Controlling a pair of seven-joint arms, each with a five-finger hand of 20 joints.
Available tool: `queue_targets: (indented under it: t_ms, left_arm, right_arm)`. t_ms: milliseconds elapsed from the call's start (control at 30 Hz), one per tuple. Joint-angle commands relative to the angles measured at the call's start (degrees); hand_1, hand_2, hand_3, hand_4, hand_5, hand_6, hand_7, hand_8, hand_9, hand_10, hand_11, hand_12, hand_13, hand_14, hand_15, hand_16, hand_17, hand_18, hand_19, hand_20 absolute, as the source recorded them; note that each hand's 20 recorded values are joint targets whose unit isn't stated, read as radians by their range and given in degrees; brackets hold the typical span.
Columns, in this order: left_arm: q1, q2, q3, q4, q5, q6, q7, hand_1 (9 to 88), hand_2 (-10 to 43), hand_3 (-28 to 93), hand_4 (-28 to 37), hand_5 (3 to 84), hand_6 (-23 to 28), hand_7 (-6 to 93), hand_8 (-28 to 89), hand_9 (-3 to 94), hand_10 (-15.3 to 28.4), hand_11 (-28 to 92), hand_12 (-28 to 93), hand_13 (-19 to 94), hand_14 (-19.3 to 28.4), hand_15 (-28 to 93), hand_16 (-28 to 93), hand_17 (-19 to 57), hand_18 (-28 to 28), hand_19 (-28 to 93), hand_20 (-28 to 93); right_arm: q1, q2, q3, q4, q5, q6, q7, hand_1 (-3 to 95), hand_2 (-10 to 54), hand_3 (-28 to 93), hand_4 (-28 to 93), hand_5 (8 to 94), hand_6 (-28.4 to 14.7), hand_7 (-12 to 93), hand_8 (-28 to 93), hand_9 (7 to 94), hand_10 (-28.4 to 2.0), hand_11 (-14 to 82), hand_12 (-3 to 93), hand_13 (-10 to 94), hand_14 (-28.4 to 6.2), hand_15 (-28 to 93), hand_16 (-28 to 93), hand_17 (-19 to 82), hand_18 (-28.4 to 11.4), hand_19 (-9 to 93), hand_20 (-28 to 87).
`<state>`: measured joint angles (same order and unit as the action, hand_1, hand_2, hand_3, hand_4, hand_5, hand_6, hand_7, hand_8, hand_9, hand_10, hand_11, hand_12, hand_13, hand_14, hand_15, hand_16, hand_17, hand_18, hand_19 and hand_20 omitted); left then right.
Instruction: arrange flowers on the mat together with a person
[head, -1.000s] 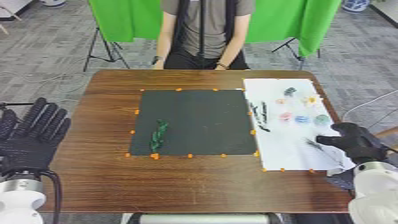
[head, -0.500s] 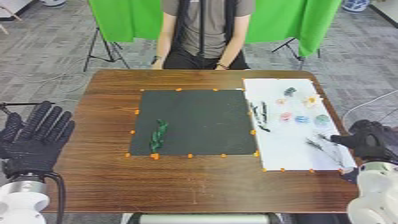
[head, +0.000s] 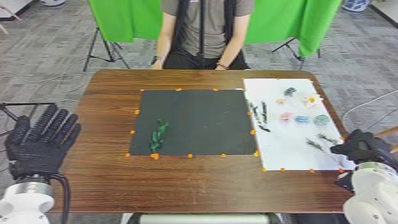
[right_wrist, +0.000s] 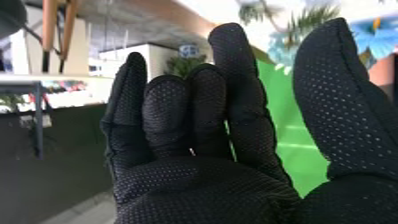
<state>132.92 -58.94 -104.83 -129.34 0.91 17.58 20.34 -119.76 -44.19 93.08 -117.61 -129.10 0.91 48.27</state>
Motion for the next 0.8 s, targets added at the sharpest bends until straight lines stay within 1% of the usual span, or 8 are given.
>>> queue_targets:
  t_ms: [33, 100, 167, 267, 400, 500, 700, 800]
  left_arm:
    - [0.61, -0.62, 0.67, 0.51, -1.02, 0.3, -0.94, 22.6, 17.7, 74, -28.3, 45.5, 8.6, 11.3, -9, 36.4, 14.8, 17, 7, 24, 14.9, 27, -8, -6.4, 10.9, 32, 8]
    - [0.5, -0.69, 0.99, 0.63, -1.64, -0.2, -1.41, 22.6, 17.5, 74, -28.3, 45.5, 8.7, 11.4, -9, 36.5, 14.8, 17, 7, 24, 15.0, 28, -8, -6.6, 11.0, 32, 8]
    - [0.48, -0.78, 1.27, 0.6, -1.93, -0.09, -1.31, 22.6, 17.5, 74, -28.3, 45.5, 8.7, 11.3, -9, 36.5, 14.8, 17, 7, 24, 14.9, 28, -8, -6.6, 11.2, 32, 8]
    - [0.58, -0.69, 1.47, 0.61, -2.32, -0.23, -1.01, 22.5, 17.4, 74, -28.3, 45.5, 8.6, 11.3, -9, 36.5, 14.8, 17, 7, 24, 15.0, 28, -8, -6.8, 11.6, 33, 9]
    - [0.69, -0.6, 1.72, 0.56, -2.14, -0.71, -1.12, 22.4, 17.4, 75, -28.3, 45.5, 8.6, 11.3, -9, 36.6, 14.7, 17, 7, 24, 15.0, 28, -8, -7.0, 11.9, 33, 9]
    - [0.18, -0.45, 1.79, 0.88, -2.44, -0.72, -1.4, 22.4, 17.2, 74, -28.3, 45.4, 8.6, 11.3, -9, 36.6, 14.8, 17, 7, 24, 15.0, 28, -8, -7.1, 12.0, 33, 9]
    - [0.33, -0.27, 1.87, 0.78, -2.64, -0.75, -1.43, 22.4, 17.1, 74, -28.3, 45.4, 8.6, 11.2, -9, 36.6, 14.7, 17, 7, 24, 15.0, 28, -8, -7.1, 12.1, 33, 9]
    - [-0.07, -0.07, 2.1, 1.23, -2.23, -0.53, -1.69, 22.4, 17.1, 74, -28.3, 45.5, 8.6, 11.1, -9, 36.6, 14.6, 17, 7, 24, 15.0, 28, -8, -7.1, 12.2, 33, 9]
  right_arm:
    - [0.6, -1.08, -1.0, 2.08, 1.31, -0.98, -1.0, 39.0, -9.5, 75, -28, 67.2, -1.7, 24, -13, 50.9, -16.2, 64.8, 53.9, 42, -18.9, 77, 54, 19, -21.3, 70, 35]
    - [0.85, -1.39, -1.47, 2.39, 1.21, -0.44, -0.69, 40.5, -9.5, 75, -28, 67.5, -1.7, 24, -12, 51.2, -16.0, 64.4, 53.3, 42, -18.6, 77, 53, 19, -21.1, 70, 35]
    - [1.32, -1.4, -2.53, 2.91, -0.03, 1.13, -0.16, 42.9, -9.5, 73, -28, 67.8, -2.0, 25, -4, 51.9, -15.9, 64.2, 52.0, 42, -18.5, 77, 52, 19, -21.0, 70, 35]
    - [1.69, -1.62, -3.02, 2.92, -0.17, 2.39, -0.64, 48.1, -8.7, 70, -28, 69.0, -2.0, 31, 2, 54.8, -14.9, 59.4, 58.9, 44, -17.6, 76, 52, 20, -20.7, 70, 36]
    - [2.28, -1.61, -3.38, 2.25, 0.5, 3.43, -0.68, 50.7, -3.1, 69, -28, 68.7, -1.3, 40, 3, 56.9, -14.1, 54.8, 62.3, 45, -17.0, 76, 50, 20, -20.5, 70, 35]
    - [2.54, -1.37, -3.74, 1.34, 1.65, 5.09, -0.2, 51.3, -2.6, 68, -28, 68.8, -1.0, 41, 3, 57.6, -14.0, 54.1, 62.1, 46, -16.7, 76, 50, 20, -20.3, 70, 35]
    - [3.9, 0.27, -5.83, -2.43, 3.52, 10.63, 2.14, 51.3, -3.1, 70, -28, 69.3, -1.2, 41, 3, 59.6, -13.9, 53.0, 62.8, 48, -16.6, 76, 49, 22, -20.8, 71, 35]
    - [5.9, 1.47, -7.51, -3.65, 8.22, 11.91, -1.26, 51.3, -3.6, 71, -28, 69.8, -1.5, 41, 4, 60.1, -13.8, 52.5, 63.2, 49, -16.6, 76, 49, 22, -20.9, 72, 35]
